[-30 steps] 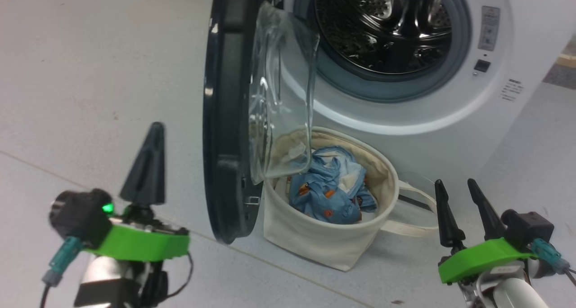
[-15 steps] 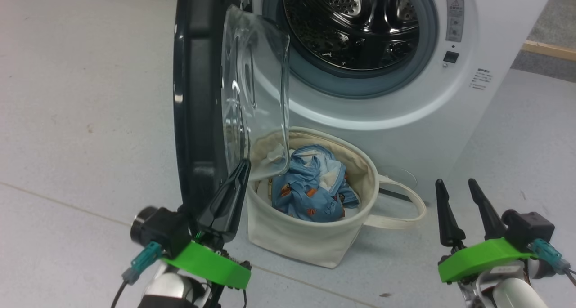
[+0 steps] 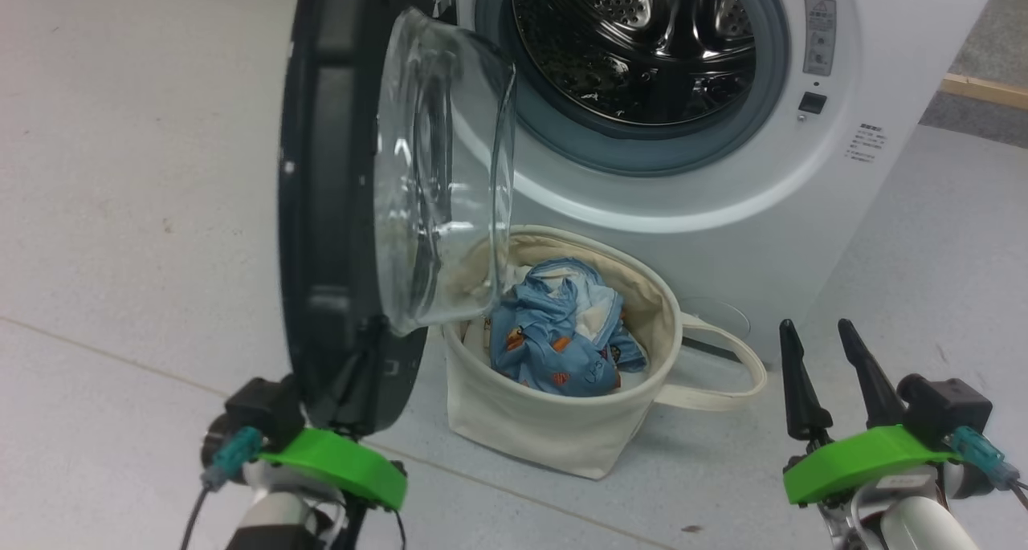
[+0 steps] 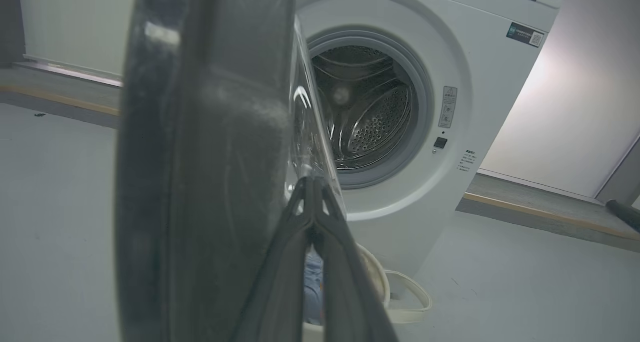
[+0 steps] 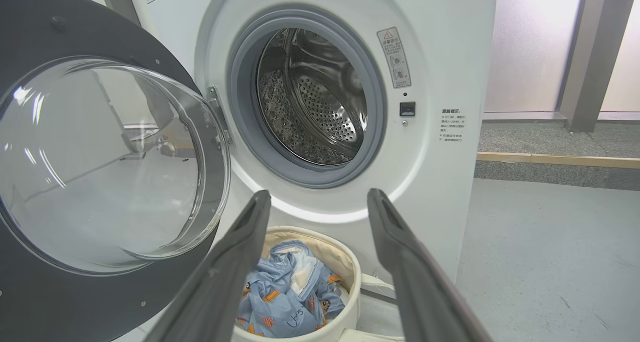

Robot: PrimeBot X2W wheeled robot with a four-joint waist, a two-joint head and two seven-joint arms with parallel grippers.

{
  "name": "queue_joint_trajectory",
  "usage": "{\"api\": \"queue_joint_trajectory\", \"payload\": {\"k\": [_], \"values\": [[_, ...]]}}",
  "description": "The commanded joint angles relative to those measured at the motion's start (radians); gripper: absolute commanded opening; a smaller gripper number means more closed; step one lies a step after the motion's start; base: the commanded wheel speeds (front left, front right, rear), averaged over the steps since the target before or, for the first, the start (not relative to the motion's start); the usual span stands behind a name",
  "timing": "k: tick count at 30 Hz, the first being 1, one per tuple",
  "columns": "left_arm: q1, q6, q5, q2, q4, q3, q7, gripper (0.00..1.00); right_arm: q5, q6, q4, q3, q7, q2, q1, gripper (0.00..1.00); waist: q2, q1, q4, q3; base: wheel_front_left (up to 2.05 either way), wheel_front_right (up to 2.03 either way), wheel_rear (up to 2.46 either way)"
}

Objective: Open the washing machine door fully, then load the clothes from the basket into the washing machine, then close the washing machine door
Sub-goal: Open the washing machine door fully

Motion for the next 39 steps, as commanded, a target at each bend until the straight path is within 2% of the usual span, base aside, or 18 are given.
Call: {"api": "queue_joint_trajectory", "payload": {"k": [1,8,14,26,32,39], "values": [[-0.062,0.017,-0.008,0.025,-0.015,0.060,-0.011,0.00,0.001,0.000,-0.029,0.015,-0.012,-0.008,-0.028,1.00,0.0000,0.0000,0.003,0.000,0.00,0.00,0.00],[-0.104,0.033,-0.037,0.091,0.040,0.150,-0.024,0.00,0.000,0.000,-0.029,0.017,-0.012,-0.005,-0.030,1.00,0.0000,0.0000,-0.003,-0.003,0.00,0.00,0.00],[-0.137,0.042,-0.047,0.190,0.102,0.235,-0.029,0.00,-0.002,0.000,-0.024,0.015,-0.012,-0.010,-0.030,1.00,0.0000,0.0000,-0.027,0.002,0.00,0.00,0.00],[-0.197,0.038,-0.071,0.323,0.245,0.356,-0.031,0.00,0.001,0.000,-0.017,0.025,-0.012,-0.024,-0.036,1.00,0.0000,0.0000,-0.063,0.006,0.00,0.00,0.00],[-0.205,0.030,-0.070,0.333,0.277,0.401,-0.031,0.00,0.006,0.000,-0.012,0.030,-0.012,-0.022,-0.037,1.00,0.0000,0.0000,-0.068,0.005,0.00,0.00,0.00],[-0.175,-0.011,-0.041,0.291,0.240,0.392,-0.031,0.00,0.011,0.000,-0.015,0.033,-0.012,-0.017,-0.034,1.00,0.0000,0.0000,-0.052,-0.004,0.00,0.00,0.00]]}}
